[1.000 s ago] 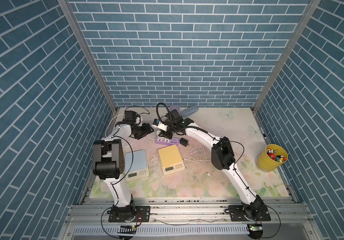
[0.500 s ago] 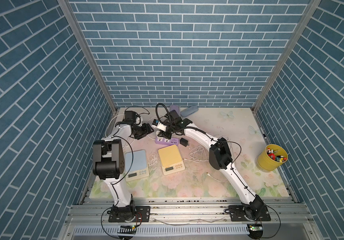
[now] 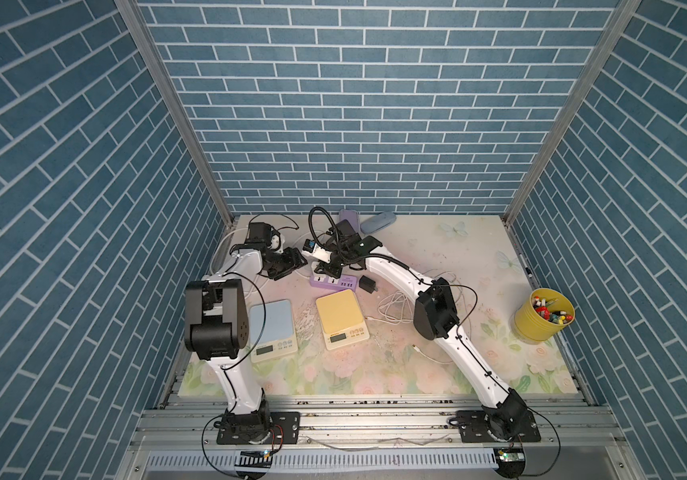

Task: Charge the electronic scale
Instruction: Insert the plug into the socket.

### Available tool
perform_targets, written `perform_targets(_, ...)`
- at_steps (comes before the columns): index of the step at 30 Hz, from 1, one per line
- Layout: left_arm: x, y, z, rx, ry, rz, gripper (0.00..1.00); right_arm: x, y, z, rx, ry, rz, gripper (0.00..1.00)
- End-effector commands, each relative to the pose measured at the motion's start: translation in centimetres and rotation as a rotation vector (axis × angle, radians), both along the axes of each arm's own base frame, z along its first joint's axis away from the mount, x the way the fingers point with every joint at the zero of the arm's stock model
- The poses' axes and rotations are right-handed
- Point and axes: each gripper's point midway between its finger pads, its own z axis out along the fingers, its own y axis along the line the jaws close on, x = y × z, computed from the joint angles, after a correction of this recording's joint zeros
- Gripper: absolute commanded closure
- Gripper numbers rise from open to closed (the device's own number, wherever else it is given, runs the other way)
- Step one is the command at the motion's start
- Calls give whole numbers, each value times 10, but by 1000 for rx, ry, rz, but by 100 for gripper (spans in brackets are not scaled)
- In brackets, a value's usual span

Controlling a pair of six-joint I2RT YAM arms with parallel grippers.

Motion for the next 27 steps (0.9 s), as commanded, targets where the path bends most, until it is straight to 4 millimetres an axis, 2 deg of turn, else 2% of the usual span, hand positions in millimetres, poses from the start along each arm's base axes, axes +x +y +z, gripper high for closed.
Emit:
perform_targets(1, -6, 5, 10, 10, -18, 3, 28, -3, -32, -51, -149, 78, -15, 100)
perform_targets(6, -9, 4, 18, 16, -34, -8, 27, 0, -39, -50, -137, 99, -35, 99)
perform_targets(9, -11, 6, 25, 30, -45, -11, 26, 0, -39, -42, -130, 93, -35, 75)
perform_targets(11, -14, 7, 29, 42, -48, -13, 26, 2, -36, -29, -105, 79, -37, 58)
perform_targets(13, -15, 8, 34, 50, -55, -16, 26, 7, -33, -10, -73, 51, -55, 47)
perform_targets(16, -18, 9, 42, 59, -66, -16, 25, 13, -30, 23, -16, 9, -74, 38)
perform_targets(18, -20, 10, 46, 72, -74, -18, 25, 13, -27, 46, 21, -15, -80, 4)
perform_targets(23, -27, 12, 61, 95, -105, -22, 24, 9, -29, 110, 109, -70, -78, 2)
perform_targets(27, -30, 11, 72, 98, -137, -26, 24, 9, -40, 149, 143, -98, -142, 1)
